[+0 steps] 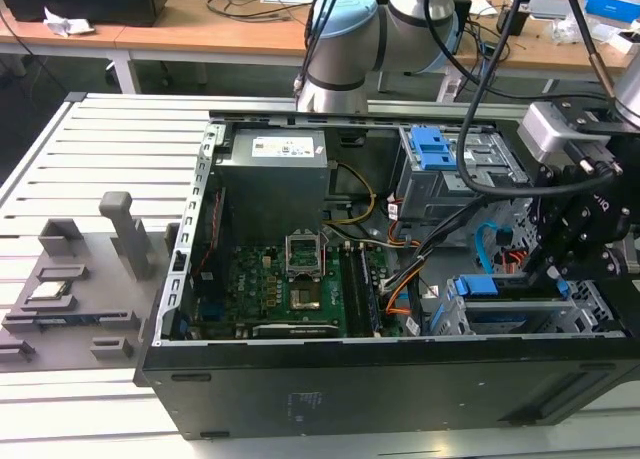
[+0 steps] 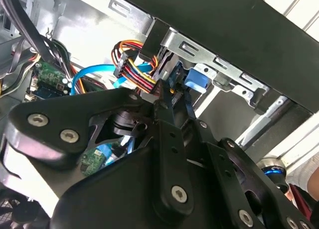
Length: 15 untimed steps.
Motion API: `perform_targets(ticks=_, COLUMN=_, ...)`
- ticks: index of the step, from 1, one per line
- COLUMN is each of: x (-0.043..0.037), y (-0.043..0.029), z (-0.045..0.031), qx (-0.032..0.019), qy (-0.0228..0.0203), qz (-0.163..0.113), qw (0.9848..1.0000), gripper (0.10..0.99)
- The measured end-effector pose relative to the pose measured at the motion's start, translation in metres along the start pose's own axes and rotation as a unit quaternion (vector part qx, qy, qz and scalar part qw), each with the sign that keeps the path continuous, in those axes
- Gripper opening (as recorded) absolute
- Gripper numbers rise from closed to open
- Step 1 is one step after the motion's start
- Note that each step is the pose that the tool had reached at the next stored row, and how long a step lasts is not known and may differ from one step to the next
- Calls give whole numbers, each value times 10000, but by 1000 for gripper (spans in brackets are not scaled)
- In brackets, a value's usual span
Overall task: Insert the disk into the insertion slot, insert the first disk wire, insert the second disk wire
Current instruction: 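Insert the first disk wire, then insert the second disk wire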
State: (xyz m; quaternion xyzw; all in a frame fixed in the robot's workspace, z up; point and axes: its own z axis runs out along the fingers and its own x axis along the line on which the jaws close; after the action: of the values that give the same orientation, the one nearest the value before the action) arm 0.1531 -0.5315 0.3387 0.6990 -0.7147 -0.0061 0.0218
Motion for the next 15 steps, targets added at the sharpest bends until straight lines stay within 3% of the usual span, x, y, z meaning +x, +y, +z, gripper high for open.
perform_targets(ticks=5, x=-10, y=6, z=-129, qx=0, qy=-1, qz=0, qw=10000, gripper=231)
perform_targets(ticks=7, x=-10, y=8, z=-194, qx=0, qy=-1, qz=0, qw=10000, gripper=106)
perform_targets(ticks=8, x=-11, y=9, z=-222, qx=0, qy=0, qz=0, qw=10000, gripper=106)
perform_targets(ticks=15, x=-10, y=10, z=-245, qx=0, qy=-2, qz=0, qw=10000, gripper=106)
